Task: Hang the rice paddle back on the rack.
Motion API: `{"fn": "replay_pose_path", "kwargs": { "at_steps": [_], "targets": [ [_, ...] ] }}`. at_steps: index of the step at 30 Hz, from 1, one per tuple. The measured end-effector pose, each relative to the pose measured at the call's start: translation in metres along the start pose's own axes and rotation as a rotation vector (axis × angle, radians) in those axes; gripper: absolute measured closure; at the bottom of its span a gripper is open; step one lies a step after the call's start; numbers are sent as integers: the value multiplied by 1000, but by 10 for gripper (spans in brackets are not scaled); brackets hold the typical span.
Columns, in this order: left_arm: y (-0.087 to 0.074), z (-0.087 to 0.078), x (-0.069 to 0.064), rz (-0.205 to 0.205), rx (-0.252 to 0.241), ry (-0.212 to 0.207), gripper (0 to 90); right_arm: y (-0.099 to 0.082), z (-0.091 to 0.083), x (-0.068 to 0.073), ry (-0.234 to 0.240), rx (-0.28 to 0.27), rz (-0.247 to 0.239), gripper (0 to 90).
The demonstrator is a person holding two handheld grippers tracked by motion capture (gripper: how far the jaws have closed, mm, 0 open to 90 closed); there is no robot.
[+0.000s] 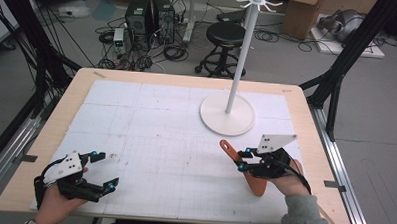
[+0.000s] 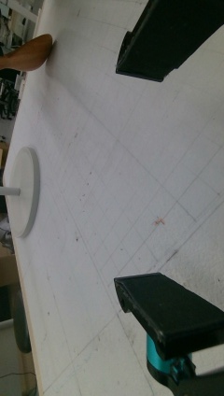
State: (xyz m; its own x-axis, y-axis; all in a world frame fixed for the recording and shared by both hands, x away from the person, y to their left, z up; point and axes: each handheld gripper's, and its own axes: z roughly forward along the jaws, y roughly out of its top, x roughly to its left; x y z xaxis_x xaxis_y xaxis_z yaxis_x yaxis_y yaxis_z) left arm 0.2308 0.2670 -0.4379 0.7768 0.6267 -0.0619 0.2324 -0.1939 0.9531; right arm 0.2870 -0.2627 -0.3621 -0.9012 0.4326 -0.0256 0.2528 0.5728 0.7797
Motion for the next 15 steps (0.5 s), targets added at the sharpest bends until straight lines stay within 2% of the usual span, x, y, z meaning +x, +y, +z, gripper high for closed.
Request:
{"fn": "replay_pose_path", "kwargs": {
  "at_steps": [7,15],
  "targets": [
    [-1,-1,0,-7,-1,6,18,1,-10,-2,-3,-66,9,645],
    [-1,-3,0,-11,-3,6,18,3,-18,-3,-6,-115,7,646]
  ]
}}
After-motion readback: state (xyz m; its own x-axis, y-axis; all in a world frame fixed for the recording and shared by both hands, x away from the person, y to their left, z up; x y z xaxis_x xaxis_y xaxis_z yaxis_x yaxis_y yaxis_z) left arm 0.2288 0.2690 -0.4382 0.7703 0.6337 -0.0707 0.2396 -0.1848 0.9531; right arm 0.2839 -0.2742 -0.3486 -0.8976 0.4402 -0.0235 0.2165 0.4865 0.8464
